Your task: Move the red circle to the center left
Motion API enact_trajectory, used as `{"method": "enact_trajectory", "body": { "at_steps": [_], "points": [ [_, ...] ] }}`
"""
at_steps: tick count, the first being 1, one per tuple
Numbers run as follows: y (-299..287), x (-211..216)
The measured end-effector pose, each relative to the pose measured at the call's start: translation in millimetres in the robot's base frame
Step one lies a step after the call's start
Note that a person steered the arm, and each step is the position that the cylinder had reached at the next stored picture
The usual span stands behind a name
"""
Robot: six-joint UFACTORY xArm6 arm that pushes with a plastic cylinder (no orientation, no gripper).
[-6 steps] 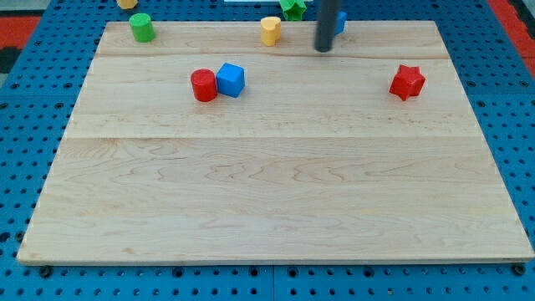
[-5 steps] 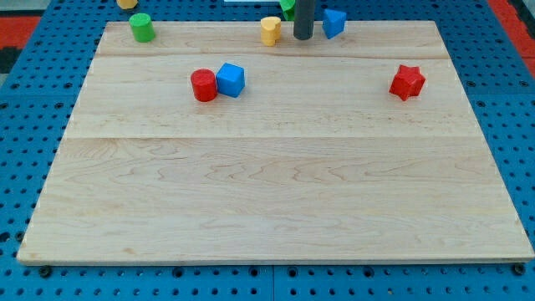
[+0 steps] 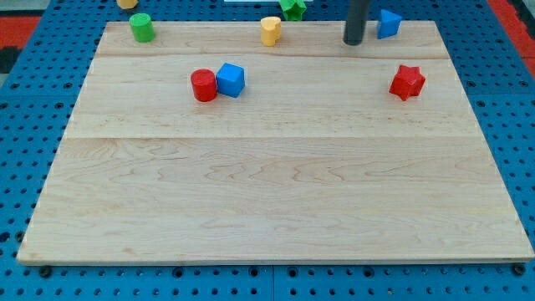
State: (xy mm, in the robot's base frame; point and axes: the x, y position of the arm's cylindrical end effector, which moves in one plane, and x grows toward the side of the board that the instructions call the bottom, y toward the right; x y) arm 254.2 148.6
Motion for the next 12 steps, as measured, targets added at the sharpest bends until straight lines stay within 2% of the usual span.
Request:
{"method": "enact_trajectory", "body": {
  "at_steps": [2, 4, 5, 6, 7, 9, 10, 12],
  "points": [
    [6.1, -0.1],
    [-98.2, 7.7],
    [-182.9, 66.5],
    [-218.4, 90.2],
    [-229.1, 42.3],
    [-325.2, 102.3],
    [-335.9, 115.3],
    [-317.7, 117.2]
  ]
}}
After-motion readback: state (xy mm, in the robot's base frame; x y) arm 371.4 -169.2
